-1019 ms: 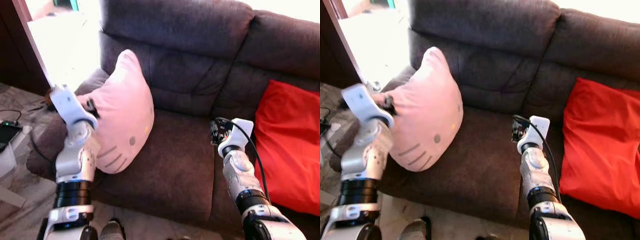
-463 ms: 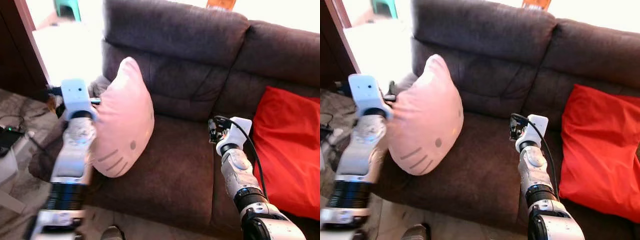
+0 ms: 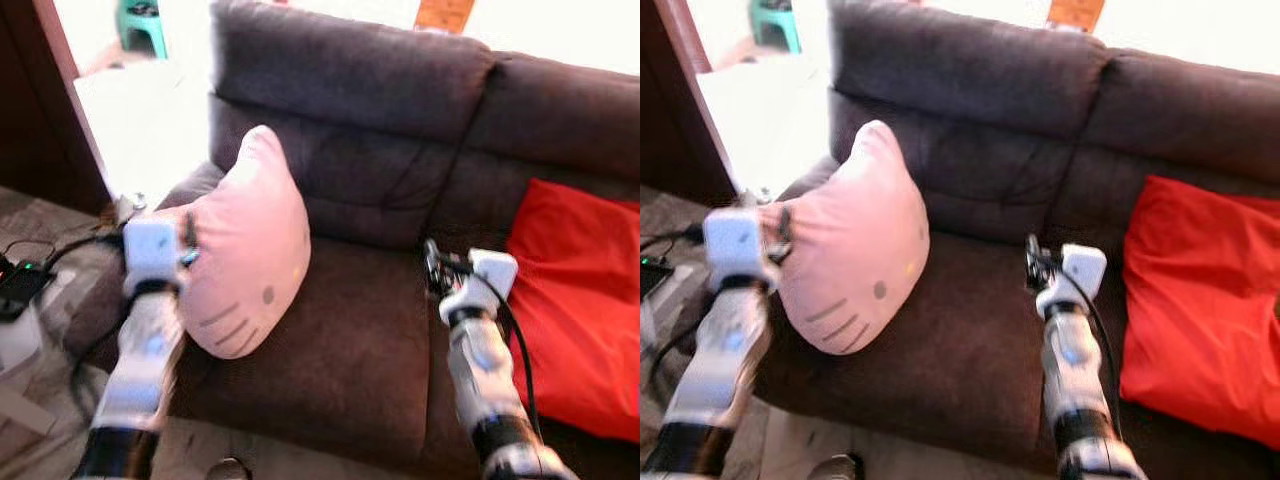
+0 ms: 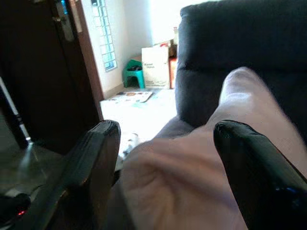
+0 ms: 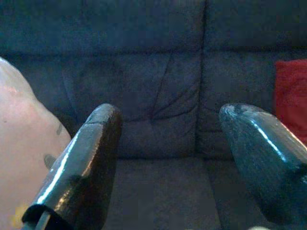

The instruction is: Move the pillow to the sofa from floor

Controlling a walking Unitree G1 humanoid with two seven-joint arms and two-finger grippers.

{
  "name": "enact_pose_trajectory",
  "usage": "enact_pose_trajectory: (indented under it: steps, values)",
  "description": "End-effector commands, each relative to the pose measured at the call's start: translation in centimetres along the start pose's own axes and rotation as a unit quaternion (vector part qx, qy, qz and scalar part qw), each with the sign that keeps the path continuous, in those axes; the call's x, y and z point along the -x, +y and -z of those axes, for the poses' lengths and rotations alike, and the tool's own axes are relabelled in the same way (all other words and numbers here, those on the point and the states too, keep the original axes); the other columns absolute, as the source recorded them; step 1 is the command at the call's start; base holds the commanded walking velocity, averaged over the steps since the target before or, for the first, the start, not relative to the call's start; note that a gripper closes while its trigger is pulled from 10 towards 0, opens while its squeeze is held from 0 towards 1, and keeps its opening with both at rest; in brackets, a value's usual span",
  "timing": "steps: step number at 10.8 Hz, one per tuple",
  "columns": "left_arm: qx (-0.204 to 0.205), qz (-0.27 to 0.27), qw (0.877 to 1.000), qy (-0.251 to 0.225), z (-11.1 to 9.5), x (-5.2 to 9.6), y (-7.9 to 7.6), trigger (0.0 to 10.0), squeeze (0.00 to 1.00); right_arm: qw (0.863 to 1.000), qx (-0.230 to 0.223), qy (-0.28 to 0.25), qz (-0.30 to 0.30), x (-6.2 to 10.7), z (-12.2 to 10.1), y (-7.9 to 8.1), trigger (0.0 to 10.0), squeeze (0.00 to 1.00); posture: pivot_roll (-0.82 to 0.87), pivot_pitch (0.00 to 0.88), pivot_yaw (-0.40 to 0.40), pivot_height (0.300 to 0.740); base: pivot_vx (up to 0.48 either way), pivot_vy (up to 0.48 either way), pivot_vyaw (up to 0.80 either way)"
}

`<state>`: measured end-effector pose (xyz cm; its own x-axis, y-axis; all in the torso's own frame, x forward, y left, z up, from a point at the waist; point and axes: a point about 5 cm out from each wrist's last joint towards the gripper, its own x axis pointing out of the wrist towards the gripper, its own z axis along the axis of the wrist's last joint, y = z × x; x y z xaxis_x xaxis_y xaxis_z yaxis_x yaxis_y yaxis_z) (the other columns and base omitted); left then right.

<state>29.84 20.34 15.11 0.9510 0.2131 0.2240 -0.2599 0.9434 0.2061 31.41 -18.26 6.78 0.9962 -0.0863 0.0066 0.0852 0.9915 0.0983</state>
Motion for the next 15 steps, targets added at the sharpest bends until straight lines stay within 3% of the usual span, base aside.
enact_pose_trajectory:
  steps: [1, 2, 3, 4, 5, 6, 7, 8, 9, 11, 13, 15]
  values:
    - [-0.029, 0.001, 1.0, 0.009, 1.2, 0.9, 0.4, 10.0, 0.0, 1.0, 0.025, 0.009, 0.01, 0.9, 0.7, -1.1, 10.0, 0.0, 0.14, 0.0, -0.105, 0.74, 0.0, 0.0, 0.0]
    - [-0.055, 0.022, 0.996, 0.068, 4.7, 2.4, 0.7, 10.0, 0.0, 0.997, 0.03, 0.063, 0.033, 2.4, 3.1, -2.5, 10.0, 0.0, 0.13, 0.0, -0.101, 0.74, 0.0, 0.0, 0.0]
    - [-0.054, 0.041, 0.988, 0.14, 8.4, 4.6, 0.8, 10.0, 0.0, 0.988, 0.041, 0.137, 0.061, 4.5, 6.1, -3.9, 10.0, 0.0, 0.12, 0.0, -0.1, 0.74, 0.0, 0.0, 0.0]
    - [-0.049, 0.044, 0.983, 0.174, 9.8, 5.3, 0.9, 10.0, 0.0, 0.983, 0.044, 0.166, 0.069, 5.4, 7.2, -4.4, 10.0, 0.0, 0.12, 0.0, -0.1, 0.74, 0.0, 0.0, 0.0]
    - [-0.036, 0.072, 0.966, 0.247, 12.5, 7.2, 0.6, 10.0, 0.0, 0.965, 0.036, 0.238, 0.105, 7.7, 9.5, -5.7, 10.0, 0.0, 0.12, 0.0, -0.099, 0.74, 0.0, 0.0, 0.0]
    - [-0.033, 0.134, 0.944, 0.299, 14.2, 8.7, -0.6, 10.0, 0.0, 0.949, 0.025, 0.284, 0.135, 9.4, 10.7, -6.9, 10.0, 0.0, 0.13, 0.0, -0.098, 0.74, 0.0, 0.0, 0.0]
    - [-0.043, 0.184, 0.923, 0.336, 15.4, 9.5, -1.7, 10.0, 0.0, 0.937, 0.017, 0.315, 0.147, 10.5, 11.6, -7.3, 10.0, 0.0, 0.14, 0.0, -0.084, 0.74, 0.0, 0.0, 0.0]
    - [-0.043, 0.182, 0.918, 0.349, 15.7, 9.6, -1.6, 10.0, 0.0, 0.935, 0.018, 0.323, 0.145, 10.7, 11.8, -7.2, 10.0, 0.0, 0.13, 0.0, -0.07, 0.74, 0.0, 0.0, 0.0]
    - [-0.033, 0.171, 0.896, 0.409, 17.2, 10.2, -1.6, 10.0, 0.0, 0.92, 0.032, 0.369, 0.129, 12.3, 13.2, -6.5, 10.0, 0.0, 0.1, 0.0, -0.038, 0.74, 0.0, 0.0, 0.0]
    - [-0.015, 0.167, 0.881, 0.442, 18.1, 10.9, -1.9, 10.0, 0.0, 0.907, 0.037, 0.4, 0.129, 13.4, 14.0, -5.9, 10.0, 0.0, 0.08, 0.0, -0.002, 0.74, 0.0, 0.0, 0.0]
    - [-0.041, 0.175, 0.863, 0.473, 18.7, 11.7, -1.7, 10.0, 0.0, 0.893, 0.022, 0.429, 0.132, 14.5, 14.9, -5.1, 10.0, 0.0, 0.08, 0.0, -0.006, 0.74, 0.0, 0.0, 0.0]
    - [-0.021, 0.148, 0.864, 0.48, 18.9, 12.0, -1.6, 10.0, 0.0, 0.89, 0.023, 0.439, 0.123, 14.7, 15.1, -5.0, 10.0, 0.0, 0.08, 0.0, -0.03, 0.74, 0.0, 0.0, 0.0]
